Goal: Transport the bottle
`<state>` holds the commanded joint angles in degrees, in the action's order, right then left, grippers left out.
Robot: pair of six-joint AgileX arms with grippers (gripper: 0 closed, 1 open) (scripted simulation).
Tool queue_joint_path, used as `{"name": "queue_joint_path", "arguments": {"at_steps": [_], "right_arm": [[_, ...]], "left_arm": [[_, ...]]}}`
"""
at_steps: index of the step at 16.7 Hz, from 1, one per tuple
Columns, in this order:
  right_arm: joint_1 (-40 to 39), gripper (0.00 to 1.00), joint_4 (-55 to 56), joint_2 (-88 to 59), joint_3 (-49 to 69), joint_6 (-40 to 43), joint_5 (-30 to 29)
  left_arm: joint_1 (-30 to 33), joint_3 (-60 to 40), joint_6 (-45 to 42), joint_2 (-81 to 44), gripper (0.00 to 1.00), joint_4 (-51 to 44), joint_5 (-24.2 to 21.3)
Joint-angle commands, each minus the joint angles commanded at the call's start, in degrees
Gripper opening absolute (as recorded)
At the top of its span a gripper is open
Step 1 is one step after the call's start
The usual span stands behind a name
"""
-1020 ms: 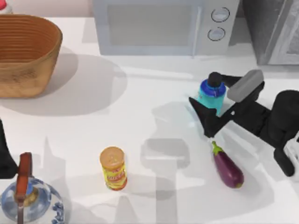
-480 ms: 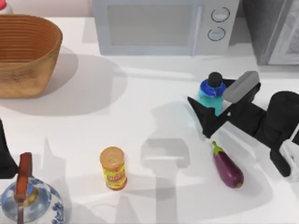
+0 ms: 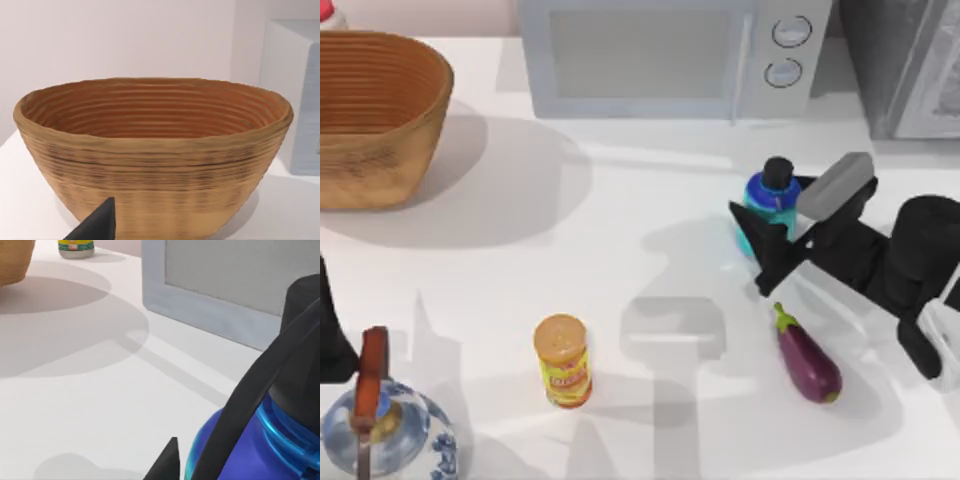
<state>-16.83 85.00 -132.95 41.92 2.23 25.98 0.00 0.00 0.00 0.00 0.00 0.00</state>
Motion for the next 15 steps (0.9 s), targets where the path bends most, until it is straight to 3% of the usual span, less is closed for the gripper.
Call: {"name": "queue_joint_path", "arguments": {"at_steps": [2,11,15], "right_arm": [[0.0,0.0,0.0,0.0,0.0,0.0,0.0],[0.24,0.0,-0.12,0.09,0.06,0.04,0.07],[5.98,0.0,-5.99,0.52,2.77,5.6,6.15]], "left_arm": [[0.0,0.0,0.0,0.0,1.0,0.0,0.0],[0.0,0.0,0.0,0.0,1.0,0.0,0.0],[0.0,0.0,0.0,0.0,1.0,0.0,0.0]]}}
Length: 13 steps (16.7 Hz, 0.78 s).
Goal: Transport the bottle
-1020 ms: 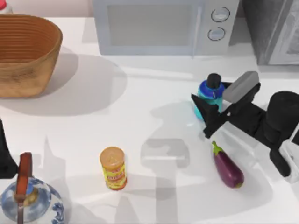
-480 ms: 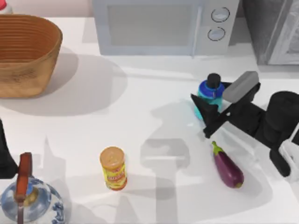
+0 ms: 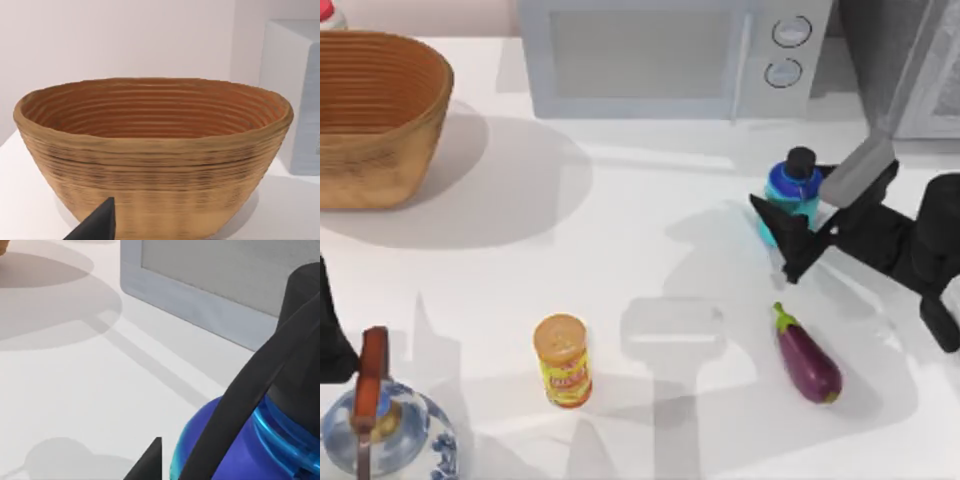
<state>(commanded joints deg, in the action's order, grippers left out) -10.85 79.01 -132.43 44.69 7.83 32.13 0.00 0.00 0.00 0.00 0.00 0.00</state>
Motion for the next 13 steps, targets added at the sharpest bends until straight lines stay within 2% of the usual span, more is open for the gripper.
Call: {"name": "queue_joint_path", "arguments": {"at_steps": [4,9,13], "right_arm": [[11.83,0.0,-9.83,2.31,3.28,8.5,13.91],[34.44,0.0,-29.65,5.48,6.23,17.86,33.66],[48.45,0.0,-43.96,8.35,7.5,25.82,44.85]], "left_arm": [[0.0,0.0,0.0,0.0,1.0,0.0,0.0],[0.0,0.0,0.0,0.0,1.0,0.0,0.0],[0.0,0.0,0.0,0.0,1.0,0.0,0.0]]}}
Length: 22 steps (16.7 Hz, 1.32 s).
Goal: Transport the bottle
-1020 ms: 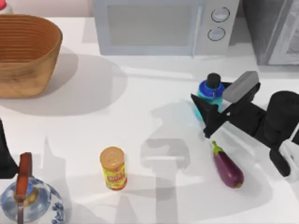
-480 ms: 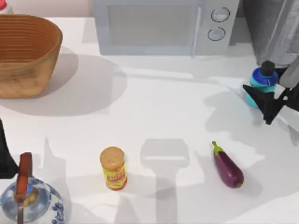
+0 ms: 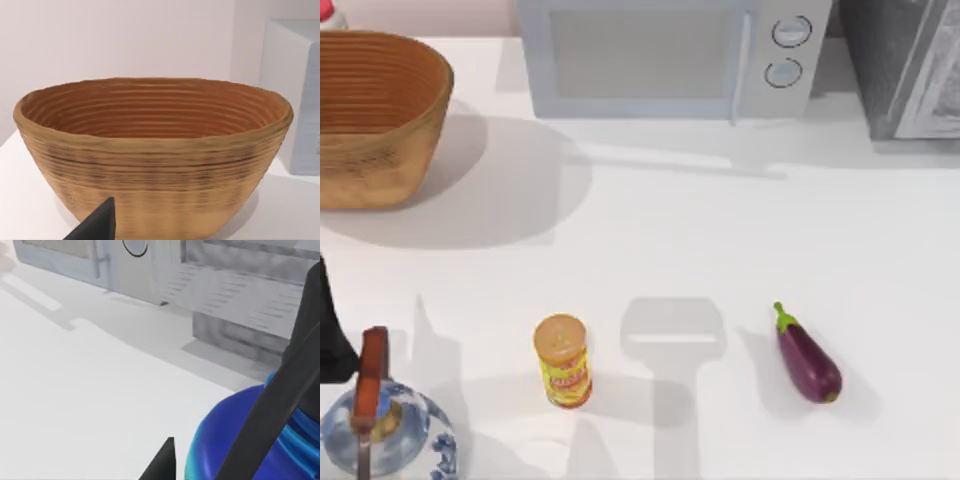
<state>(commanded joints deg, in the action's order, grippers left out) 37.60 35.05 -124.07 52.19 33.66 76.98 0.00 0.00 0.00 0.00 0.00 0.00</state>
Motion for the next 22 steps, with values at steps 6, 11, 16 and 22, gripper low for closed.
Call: {"name": "queue_joint_path", "arguments": {"at_steps": [6,11,16,22], "right_arm": [[5.12,0.0,-5.16,2.89,0.69,4.42,4.62],[2.84,0.0,-3.58,1.9,0.87,2.27,3.58],[-4.61,0.0,6.18,-3.16,0.4,-7.72,-0.66],[-5.09,0.0,22.0,-7.66,-0.21,-15.71,-2.94]], "left_arm": [[0.0,0.0,0.0,0.0,1.0,0.0,0.0],[0.0,0.0,0.0,0.0,1.0,0.0,0.0],[0.0,0.0,0.0,0.0,1.0,0.0,0.0],[0.0,0.0,0.0,0.0,1.0,0.0,0.0]]}}
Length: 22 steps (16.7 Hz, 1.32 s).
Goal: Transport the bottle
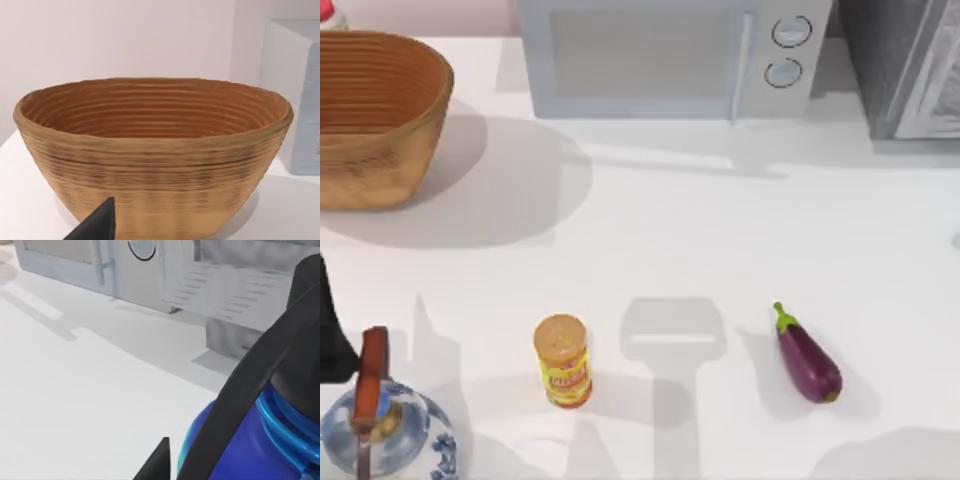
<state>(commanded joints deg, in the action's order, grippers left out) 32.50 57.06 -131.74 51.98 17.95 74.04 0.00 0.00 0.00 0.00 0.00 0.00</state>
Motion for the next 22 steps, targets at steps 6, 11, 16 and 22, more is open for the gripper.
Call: {"name": "queue_joint_path", "arguments": {"at_steps": [6,11,16,22], "right_arm": [[1.76,0.0,4.47,-0.47,0.26,-0.29,-0.16],[1.76,0.3,4.47,-0.47,0.26,-0.29,-0.16],[1.76,0.68,4.47,-0.47,0.26,-0.29,-0.16],[1.76,1.0,4.47,-0.47,0.26,-0.29,-0.16]], "left_arm": [[0.0,0.0,0.0,0.0,1.0,0.0,0.0],[0.0,0.0,0.0,0.0,1.0,0.0,0.0],[0.0,0.0,0.0,0.0,1.0,0.0,0.0],[0.0,0.0,0.0,0.0,1.0,0.0,0.0]]}}
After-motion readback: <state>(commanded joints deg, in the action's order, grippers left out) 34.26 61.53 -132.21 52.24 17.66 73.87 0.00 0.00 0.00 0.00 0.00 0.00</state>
